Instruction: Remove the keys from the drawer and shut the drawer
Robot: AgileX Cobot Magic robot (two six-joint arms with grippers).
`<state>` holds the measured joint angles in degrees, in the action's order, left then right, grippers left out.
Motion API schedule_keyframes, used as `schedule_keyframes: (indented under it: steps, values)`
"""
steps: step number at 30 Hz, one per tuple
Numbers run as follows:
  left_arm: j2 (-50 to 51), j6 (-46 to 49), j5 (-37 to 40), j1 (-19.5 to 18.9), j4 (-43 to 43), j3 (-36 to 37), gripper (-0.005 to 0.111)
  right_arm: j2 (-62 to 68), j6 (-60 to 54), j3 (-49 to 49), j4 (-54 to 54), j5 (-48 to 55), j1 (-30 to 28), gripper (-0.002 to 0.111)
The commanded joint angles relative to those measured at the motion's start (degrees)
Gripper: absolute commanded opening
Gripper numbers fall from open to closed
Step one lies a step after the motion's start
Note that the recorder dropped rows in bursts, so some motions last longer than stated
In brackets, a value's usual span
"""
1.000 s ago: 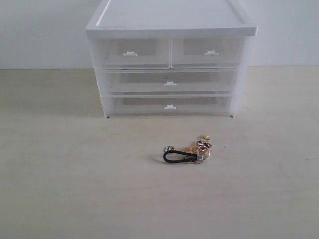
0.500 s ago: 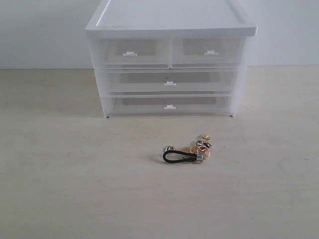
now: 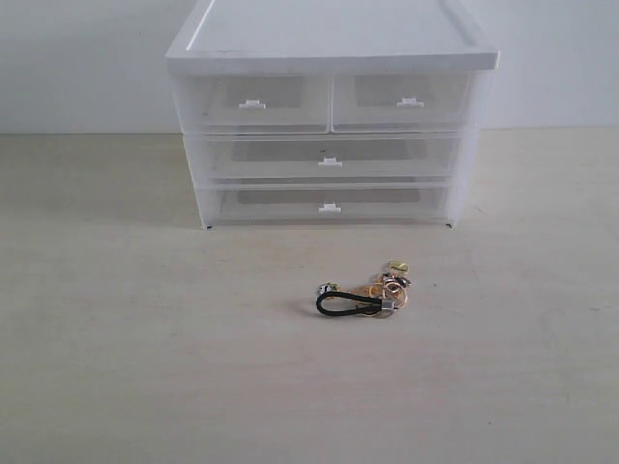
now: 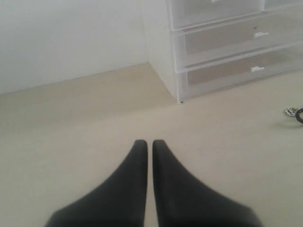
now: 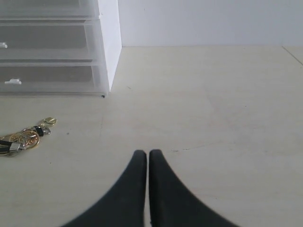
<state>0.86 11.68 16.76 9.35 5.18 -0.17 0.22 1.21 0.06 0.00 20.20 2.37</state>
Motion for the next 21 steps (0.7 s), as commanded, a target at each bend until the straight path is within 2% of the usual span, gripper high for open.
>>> schedule_keyframes:
  steps: [1, 11, 21]
  values:
    - [-0.9, -3.3, 0.3, -0.1, 1.6, 0.2, 0.004, -0.2, 0.0, -0.1, -0.6, -0.6, 0.0, 0.0]
    - [-0.9, -3.4, 0.4, -6.5, 4.3, 0.2, 0.004, -0.2, 0.0, -0.1, -0.6, -0.6, 0.0, 0.0]
    - [-0.9, -3.5, 0.8, -7.6, 10.7, 0.2, 0.004, -0.2, 0.1, -0.1, -0.6, -0.6, 0.0, 0.0]
